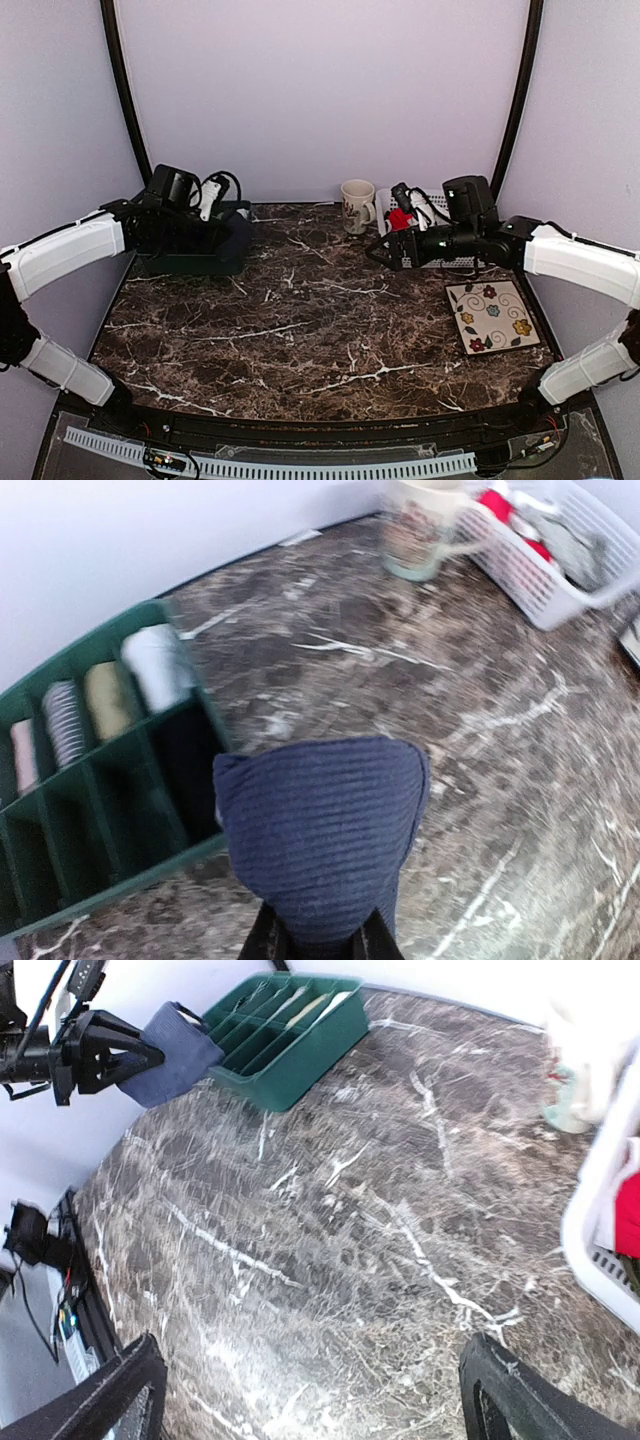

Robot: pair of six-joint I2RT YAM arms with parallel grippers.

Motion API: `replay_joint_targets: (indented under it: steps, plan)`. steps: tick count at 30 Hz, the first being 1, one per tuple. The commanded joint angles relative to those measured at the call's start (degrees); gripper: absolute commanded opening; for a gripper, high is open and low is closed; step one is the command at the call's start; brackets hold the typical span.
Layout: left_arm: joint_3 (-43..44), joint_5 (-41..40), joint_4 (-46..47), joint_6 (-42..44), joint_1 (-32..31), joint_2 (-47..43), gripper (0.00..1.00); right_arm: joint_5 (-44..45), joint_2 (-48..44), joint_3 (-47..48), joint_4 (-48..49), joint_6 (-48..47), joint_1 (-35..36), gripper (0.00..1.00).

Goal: Roll the underwear
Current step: Place the underwear in the storage box.

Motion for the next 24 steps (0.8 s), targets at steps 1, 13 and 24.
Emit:
replay_joint_targets:
  steps: [1,13,24]
  plan:
    - [8.8,-8.1,-8.0,-3.0,8.3,2.7,0.0,9.4,-6.4,-4.4,3.1,5.2,-0.7,1.0]
    - [19.4,-25.3,-9.7,-1.9,14.4,18.4,0.0,11.2,-10.8,-7.4,0.4,6.8,-1.0,1.0]
    - [18.5,-27.5,-6.9,-0.6,13.6,24.3,0.0,11.9,-11.7,-9.0,0.1,7.4,-1.0,1.0]
